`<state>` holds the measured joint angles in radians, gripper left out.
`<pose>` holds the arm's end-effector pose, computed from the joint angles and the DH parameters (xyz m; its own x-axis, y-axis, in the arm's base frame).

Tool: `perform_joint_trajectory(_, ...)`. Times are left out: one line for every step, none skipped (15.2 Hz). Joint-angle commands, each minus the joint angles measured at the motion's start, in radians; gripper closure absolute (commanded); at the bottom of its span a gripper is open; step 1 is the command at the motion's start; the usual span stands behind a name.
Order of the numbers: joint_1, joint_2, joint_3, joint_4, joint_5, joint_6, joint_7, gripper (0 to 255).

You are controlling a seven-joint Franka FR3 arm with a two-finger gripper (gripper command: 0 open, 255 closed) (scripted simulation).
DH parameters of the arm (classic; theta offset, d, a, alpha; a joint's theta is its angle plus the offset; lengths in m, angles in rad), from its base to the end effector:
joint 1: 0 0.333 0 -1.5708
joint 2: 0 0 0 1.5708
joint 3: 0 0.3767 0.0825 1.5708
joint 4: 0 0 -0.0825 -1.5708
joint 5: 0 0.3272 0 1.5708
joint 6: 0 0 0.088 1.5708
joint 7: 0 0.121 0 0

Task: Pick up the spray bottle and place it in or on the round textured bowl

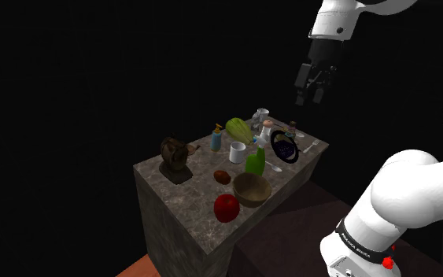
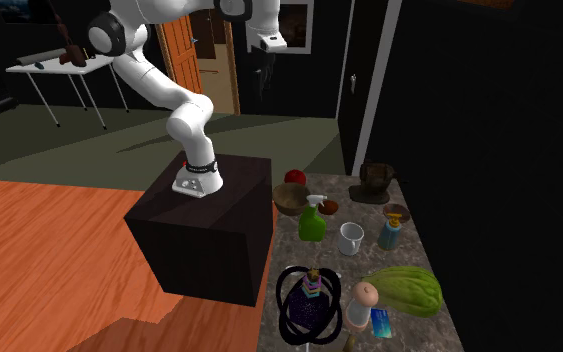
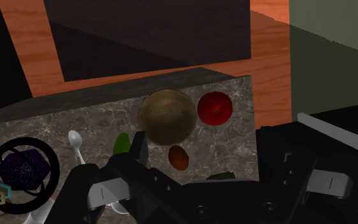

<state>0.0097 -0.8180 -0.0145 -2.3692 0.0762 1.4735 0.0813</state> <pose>0.1854 0.0068 0.6126 0.9938 -0.0729 -0.0841 -0.0797 -0.9936 -0.0801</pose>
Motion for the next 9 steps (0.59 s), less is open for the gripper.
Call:
perform_joint_trajectory(0.000,0.000,0.000,0.000,0.000,0.000,0.000,0)
perform_joint_trajectory(-0.003,0.013,-0.007,-0.019,-0.009,0.033,-0.012,0)
perform_joint_trajectory(-0.007,0.028,-0.015,-0.036,-0.018,0.066,-0.023,0)
perform_joint_trajectory(-0.011,0.044,-0.023,-0.052,-0.026,0.099,-0.034,0)
perform_joint_trajectory(-0.014,0.061,-0.030,-0.067,-0.034,0.133,-0.046,0)
perform_joint_trajectory(-0.018,0.080,-0.038,-0.081,-0.042,0.167,-0.056,0)
perform_joint_trajectory(-0.022,0.101,-0.046,-0.093,-0.050,0.201,-0.067,0)
perform_joint_trajectory(-0.025,0.123,-0.054,-0.104,-0.058,0.235,-0.078,0)
perform_joint_trajectory(-0.029,0.146,-0.062,-0.114,-0.065,0.270,-0.088,0)
